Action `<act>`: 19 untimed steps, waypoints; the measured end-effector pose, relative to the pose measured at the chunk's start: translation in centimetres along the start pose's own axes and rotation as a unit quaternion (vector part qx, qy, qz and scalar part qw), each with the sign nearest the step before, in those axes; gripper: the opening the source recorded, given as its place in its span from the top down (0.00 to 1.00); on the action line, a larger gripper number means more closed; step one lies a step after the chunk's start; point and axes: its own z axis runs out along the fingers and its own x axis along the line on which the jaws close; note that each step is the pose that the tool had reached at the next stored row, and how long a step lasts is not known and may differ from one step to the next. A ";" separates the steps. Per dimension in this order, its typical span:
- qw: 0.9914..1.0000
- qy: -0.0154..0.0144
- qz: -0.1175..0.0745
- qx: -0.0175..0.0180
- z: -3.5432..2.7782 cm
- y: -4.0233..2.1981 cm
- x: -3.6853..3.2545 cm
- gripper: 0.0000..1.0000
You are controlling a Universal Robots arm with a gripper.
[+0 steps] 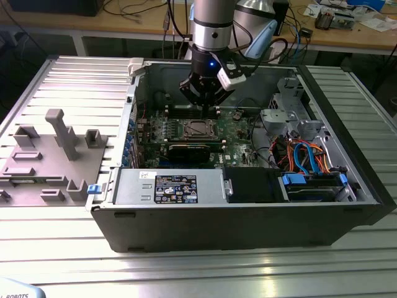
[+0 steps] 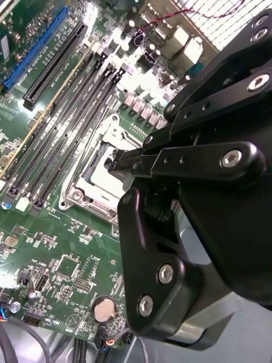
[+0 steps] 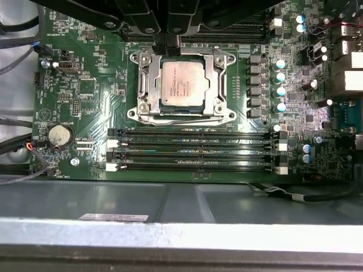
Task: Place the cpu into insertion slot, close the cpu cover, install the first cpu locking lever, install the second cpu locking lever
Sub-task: 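Install the first cpu locking lever, then install the second cpu locking lever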
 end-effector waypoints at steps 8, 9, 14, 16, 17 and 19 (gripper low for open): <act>1.000 0.000 0.000 0.000 -0.03 0.00 0.00 0.89; 1.000 0.000 0.000 0.000 -0.03 0.00 0.00 0.89; 1.000 0.000 0.000 0.000 -0.04 -0.05 0.00 0.89; 1.000 0.000 0.000 0.000 -0.01 -0.19 0.00 0.89; 1.000 0.000 0.000 0.000 0.05 -0.53 0.00 0.89; 1.000 0.000 0.000 0.000 0.16 -1.13 0.02 0.89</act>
